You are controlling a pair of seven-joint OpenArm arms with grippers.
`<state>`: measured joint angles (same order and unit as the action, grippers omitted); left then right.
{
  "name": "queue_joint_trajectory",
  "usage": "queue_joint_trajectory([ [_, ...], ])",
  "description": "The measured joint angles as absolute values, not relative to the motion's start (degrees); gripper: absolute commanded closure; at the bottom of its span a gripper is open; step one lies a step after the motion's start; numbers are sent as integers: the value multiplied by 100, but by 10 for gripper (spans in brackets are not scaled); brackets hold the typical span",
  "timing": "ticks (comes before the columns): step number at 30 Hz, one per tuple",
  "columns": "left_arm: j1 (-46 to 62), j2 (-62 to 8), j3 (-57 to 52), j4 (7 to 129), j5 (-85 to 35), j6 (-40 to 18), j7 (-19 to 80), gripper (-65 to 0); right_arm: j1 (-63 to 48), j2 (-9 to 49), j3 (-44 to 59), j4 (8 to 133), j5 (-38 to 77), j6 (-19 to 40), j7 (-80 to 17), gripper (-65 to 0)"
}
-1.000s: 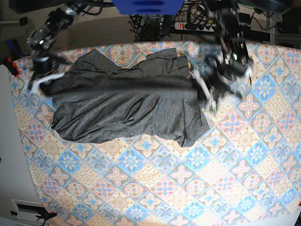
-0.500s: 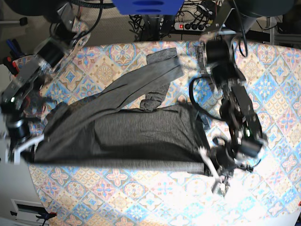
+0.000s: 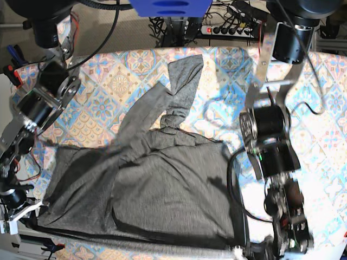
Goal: Layout the t-shirt on the table in an organized manner, then fold the t-shirt properly
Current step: 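Lift the shirt with both grippers and shake it out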
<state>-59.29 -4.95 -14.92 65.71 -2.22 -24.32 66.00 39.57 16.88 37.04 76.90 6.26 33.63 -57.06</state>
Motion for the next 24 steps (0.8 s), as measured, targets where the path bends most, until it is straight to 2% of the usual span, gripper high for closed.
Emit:
queue_joint_trajectory([
  [7, -7166, -447, -1481, 4858, 480, -2477, 5623, 0, 5245, 1938, 3415, 6584, 508, 3321, -5618, 0],
  [11, -7365, -526, -1479, 4025, 541, -2423, 4838, 0, 5623, 1986, 3039, 6178, 231, 3291, -5238, 0],
  [16, -7059, -545, -1479, 3212, 744, -2440, 4823, 0, 6335, 1973, 2934, 5529, -5, 3306, -5129, 0],
  [20, -7205, -558, -1479, 3240, 777, -2482, 5137, 0, 6521, 1988, 2934, 5507, 121, 3323, -5076, 0],
  [24, -7227, -587, -1479, 3763, 711, -2504, 5623, 0, 6361, 1973, 2945, 5651, -5, 3308, -5601, 0],
])
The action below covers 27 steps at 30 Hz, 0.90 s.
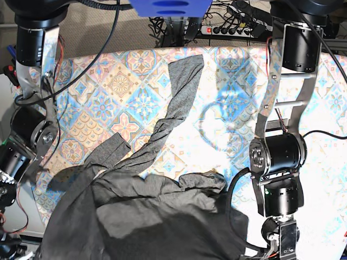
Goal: Layout the t-shirt on the table in an organized manner, then fold the t-shirt properly
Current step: 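Lift the shirt with both grippers and shake it out, then lay the shirt flat with both grippers and release the left gripper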
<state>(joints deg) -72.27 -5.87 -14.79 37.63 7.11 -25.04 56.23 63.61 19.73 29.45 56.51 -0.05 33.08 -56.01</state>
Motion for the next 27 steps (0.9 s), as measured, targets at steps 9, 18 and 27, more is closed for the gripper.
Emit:
queue_joint_trajectory([
  [9, -5461, -475, -1118, 8361, 561, -3041, 6960, 0, 3870, 1763, 3424, 7424, 148, 3430, -5653, 0],
  [18, -2287, -491, -869, 10919, 617, -3024, 7216, 0, 2193, 1017, 4005, 8108, -3, 3336, -5638, 0],
  [27, -73, -311, -926, 11461, 727, -3035, 7332, 0, 711, 478, 4392, 8261, 80, 3288, -4807, 0],
])
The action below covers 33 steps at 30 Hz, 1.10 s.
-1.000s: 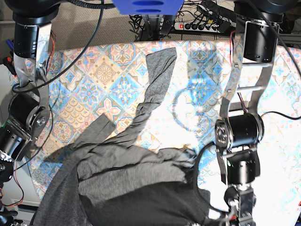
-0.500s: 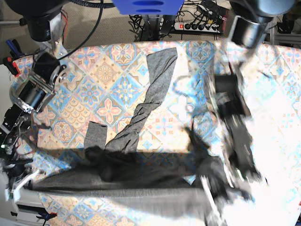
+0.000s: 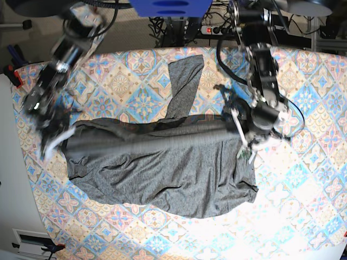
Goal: Layout the t-shirt on the table in an organized manner, then fold the t-shirt properly
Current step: 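Lay the shirt flat with both grippers and release the left gripper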
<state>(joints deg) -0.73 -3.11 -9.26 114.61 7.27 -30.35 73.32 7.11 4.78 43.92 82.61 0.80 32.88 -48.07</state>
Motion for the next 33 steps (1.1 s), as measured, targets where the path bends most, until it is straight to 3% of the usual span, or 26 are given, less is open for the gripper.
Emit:
queue_joint_trajectory([
  [7, 1210, -224, -1186, 11469, 735, -3063, 6438, 0, -5, 217, 4866, 8259, 106, 3326, -4635, 0],
  [12, 1896, -209, -1201, 11480, 687, -3083, 6132, 0, -231, 202, 5544, 8265, 104, 3927, -4580, 0],
  [15, 2231, -174, -1339, 11480, 633, -3094, 5804, 0, -239, 207, 6001, 8265, 102, 3970, -4626, 0],
  [33, 2969, -97, -1516, 11485, 539, -3135, 5500, 0, -532, 143, 6947, 8547, 115, 4080, -4707, 0],
])
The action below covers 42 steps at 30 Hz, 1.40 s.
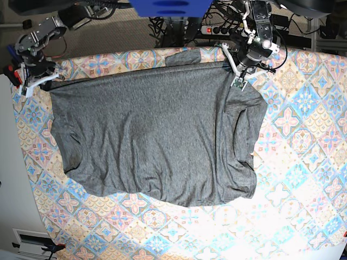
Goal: Layout the t-shirt on the table in an organized manner, then fold the t-shirt properly
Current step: 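Lay the shirt flat with both grippers and release the left gripper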
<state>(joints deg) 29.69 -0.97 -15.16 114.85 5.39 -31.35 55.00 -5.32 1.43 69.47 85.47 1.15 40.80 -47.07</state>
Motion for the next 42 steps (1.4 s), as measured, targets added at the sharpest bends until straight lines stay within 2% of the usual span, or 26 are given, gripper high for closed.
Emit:
queue_joint_trajectory([
  [13, 3024, 49, -1833, 11380, 528, -3153, 5463, -6, -569, -10, 6954, 8547, 123, 4051, -4598, 0],
  [16, 3015, 152, -1841, 11399, 648, -3087, 5465, -209, -572, -12, 6954, 8547, 126, 4051, -4595, 0],
  [18, 3002, 158, -1841, 11402, 694, -3253, 5452, -334, -567, -10, 6954, 8545, 123, 4051, -4595, 0],
  [19, 3002, 158, -1844, 11430, 696, -3439, 5443, -381, -567, -10, 6954, 8541, 123, 4049, -4593, 0],
  [21, 3017, 161, -1839, 11489, 683, -3907, 5463, -431, -567, -10, 6954, 8541, 123, 4032, -4595, 0],
  [27, 3017, 351, -2001, 11524, 703, -4027, 5505, -439, -561, -1, 6954, 8541, 121, 4029, -4591, 0],
  [39, 3223, 344, -2023, 11524, 862, -4007, 2919, -439, -556, 1, 6954, 8541, 99, 3964, -4560, 0],
  [42, 3288, 318, -2018, 11522, 869, -4034, 2626, -439, -556, 1, 6954, 8541, 102, 3962, -4563, 0],
])
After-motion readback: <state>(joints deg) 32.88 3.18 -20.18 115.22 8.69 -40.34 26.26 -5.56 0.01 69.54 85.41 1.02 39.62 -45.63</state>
